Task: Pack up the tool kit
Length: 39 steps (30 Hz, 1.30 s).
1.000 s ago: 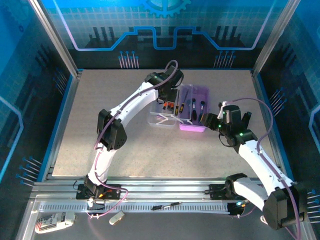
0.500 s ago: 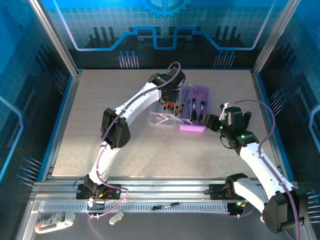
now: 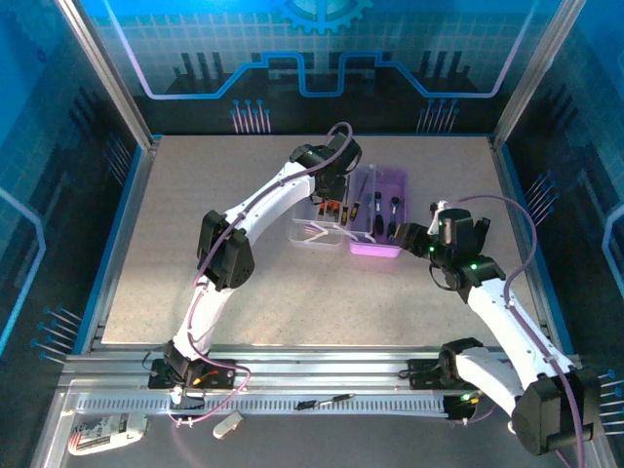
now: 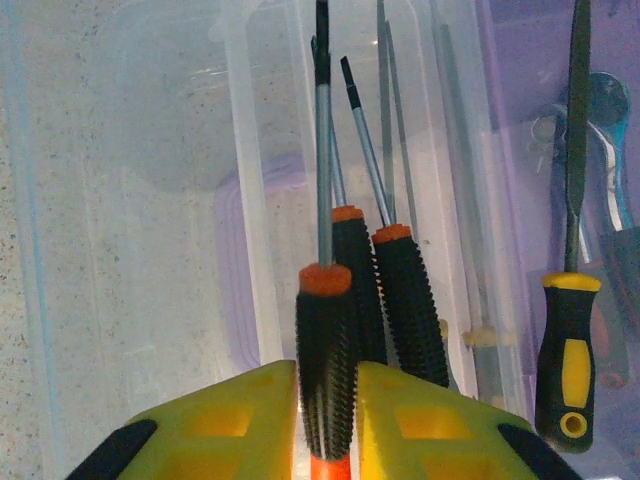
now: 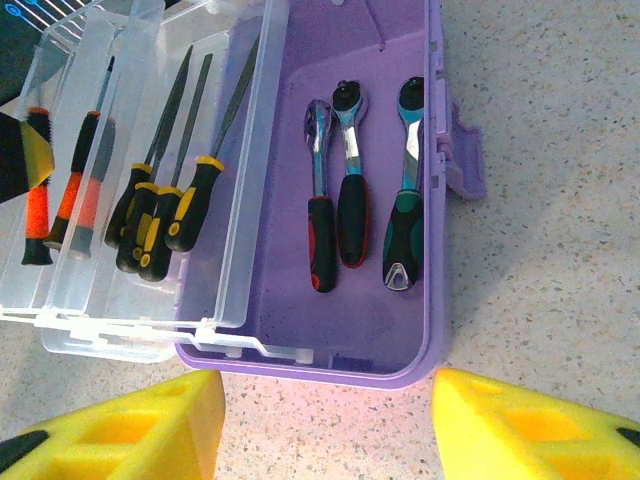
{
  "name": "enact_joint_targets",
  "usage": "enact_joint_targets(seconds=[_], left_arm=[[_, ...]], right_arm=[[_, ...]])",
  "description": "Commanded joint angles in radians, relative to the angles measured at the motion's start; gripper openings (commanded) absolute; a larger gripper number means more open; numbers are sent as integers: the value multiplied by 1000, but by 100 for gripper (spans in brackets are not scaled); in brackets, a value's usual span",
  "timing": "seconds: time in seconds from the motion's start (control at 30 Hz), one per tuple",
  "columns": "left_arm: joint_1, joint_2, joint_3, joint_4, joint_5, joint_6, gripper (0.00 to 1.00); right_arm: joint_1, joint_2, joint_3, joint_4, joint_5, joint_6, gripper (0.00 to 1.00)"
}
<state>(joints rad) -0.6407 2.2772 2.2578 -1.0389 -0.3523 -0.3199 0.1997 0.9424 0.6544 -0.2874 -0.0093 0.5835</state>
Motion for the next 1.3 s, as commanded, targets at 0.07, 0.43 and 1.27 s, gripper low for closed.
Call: enact_joint_targets(seconds=[0.07, 0.43, 1.27], left_arm=[[-4, -53, -11, 4, -14, -14, 27], [13, -161, -49, 29, 7, -9, 33], [399, -565, -1092, 759, 756, -286, 28]], right_arm=[[-17, 6, 4, 0, -15, 9, 58], [-18, 20, 22, -12, -7, -13, 58], [-201, 577, 262, 100, -314, -96, 48]])
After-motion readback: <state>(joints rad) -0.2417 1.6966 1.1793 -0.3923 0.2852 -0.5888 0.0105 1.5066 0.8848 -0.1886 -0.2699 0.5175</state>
